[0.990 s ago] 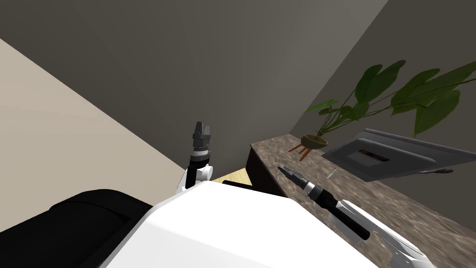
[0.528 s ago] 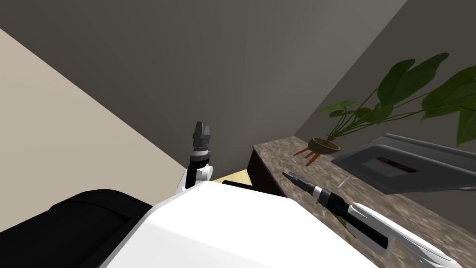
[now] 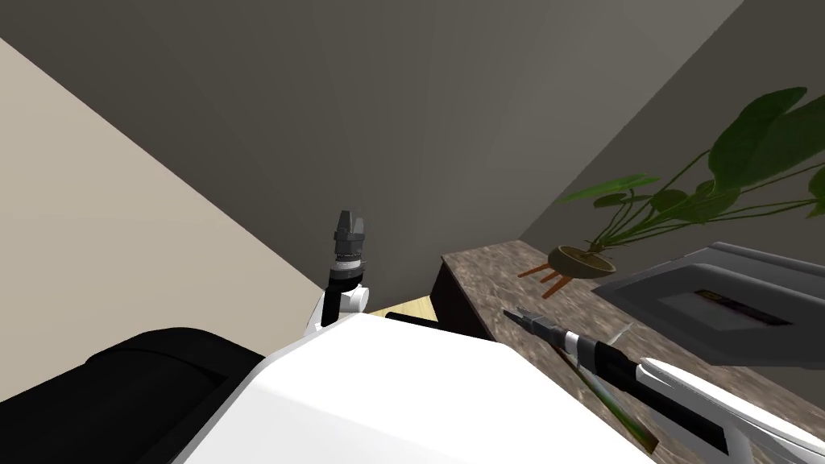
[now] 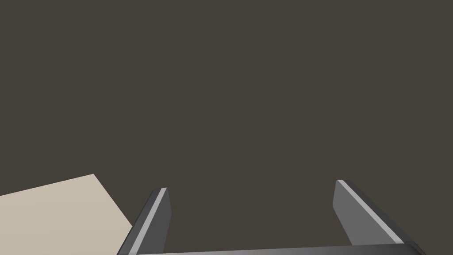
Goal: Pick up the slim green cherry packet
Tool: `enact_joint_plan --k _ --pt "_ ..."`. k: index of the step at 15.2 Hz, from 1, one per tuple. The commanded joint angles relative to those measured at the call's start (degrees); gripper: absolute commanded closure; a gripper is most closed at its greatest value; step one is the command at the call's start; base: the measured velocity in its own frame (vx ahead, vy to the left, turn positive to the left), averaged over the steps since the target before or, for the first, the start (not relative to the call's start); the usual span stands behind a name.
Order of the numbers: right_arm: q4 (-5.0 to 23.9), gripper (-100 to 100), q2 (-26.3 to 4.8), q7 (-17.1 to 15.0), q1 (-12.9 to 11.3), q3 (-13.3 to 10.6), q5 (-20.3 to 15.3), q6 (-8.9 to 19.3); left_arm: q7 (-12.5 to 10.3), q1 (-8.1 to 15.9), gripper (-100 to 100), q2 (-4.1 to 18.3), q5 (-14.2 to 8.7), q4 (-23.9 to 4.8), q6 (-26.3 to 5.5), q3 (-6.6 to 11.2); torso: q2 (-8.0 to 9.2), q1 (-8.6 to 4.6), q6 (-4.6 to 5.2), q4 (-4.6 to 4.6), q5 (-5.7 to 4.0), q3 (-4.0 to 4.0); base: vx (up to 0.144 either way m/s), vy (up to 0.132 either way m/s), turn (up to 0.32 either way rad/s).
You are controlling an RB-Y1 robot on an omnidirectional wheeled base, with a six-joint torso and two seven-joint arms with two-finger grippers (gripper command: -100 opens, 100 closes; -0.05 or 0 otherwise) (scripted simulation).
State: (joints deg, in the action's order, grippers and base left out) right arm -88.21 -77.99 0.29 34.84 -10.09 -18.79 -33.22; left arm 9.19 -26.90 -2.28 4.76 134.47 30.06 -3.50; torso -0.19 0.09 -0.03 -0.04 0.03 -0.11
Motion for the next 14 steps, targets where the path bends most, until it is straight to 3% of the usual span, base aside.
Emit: enact_joint_plan --k 1,2,4,9,14 --pt "1.38 -100 -2.31 -0.26 0.47 -0.74 -0.54 -0.22 0.0 0.0 0 0.0 0.0 0.0 0.0 0.0 0.0 0.0 0.0 0.0 0.0 0.0 0.051 0.013 0.121" --pt "3.17 -100 -4.1 -0.6 1.22 -1.74 -1.27 -0.45 0.0 0.0 0 0.0 0.0 0.0 0.0 0.0 -0.02 0.01 0.01 0.0 0.01 -0.01 0.06 0.006 0.115" --pt "3.17 -100 -5.04 -0.6 1.22 -1.74 -1.27 -0.45 0.0 0.0 0 0.0 0.0 0.0 0.0 0.0 -0.06 -0.01 0.01 -0.01 0.0 -0.03 0.047 0.0 0.067" --pt "7.98 -100 -11.97 -1.64 3.76 -5.04 -3.38 -1.19 0.0 0.0 0 0.0 0.0 0.0 0.0 0.0 -0.01 0.02 0.01 0.0 0.01 -0.01 0.043 0.005 0.103" --pt "10.62 -100 -16.01 -2.35 5.69 -7.48 -4.72 -1.76 0.0 0.0 0 0.0 0.0 0.0 0.0 0.0 0.03 0.06 0.02 0.01 0.0 0.02 0.035 0.014 0.081"
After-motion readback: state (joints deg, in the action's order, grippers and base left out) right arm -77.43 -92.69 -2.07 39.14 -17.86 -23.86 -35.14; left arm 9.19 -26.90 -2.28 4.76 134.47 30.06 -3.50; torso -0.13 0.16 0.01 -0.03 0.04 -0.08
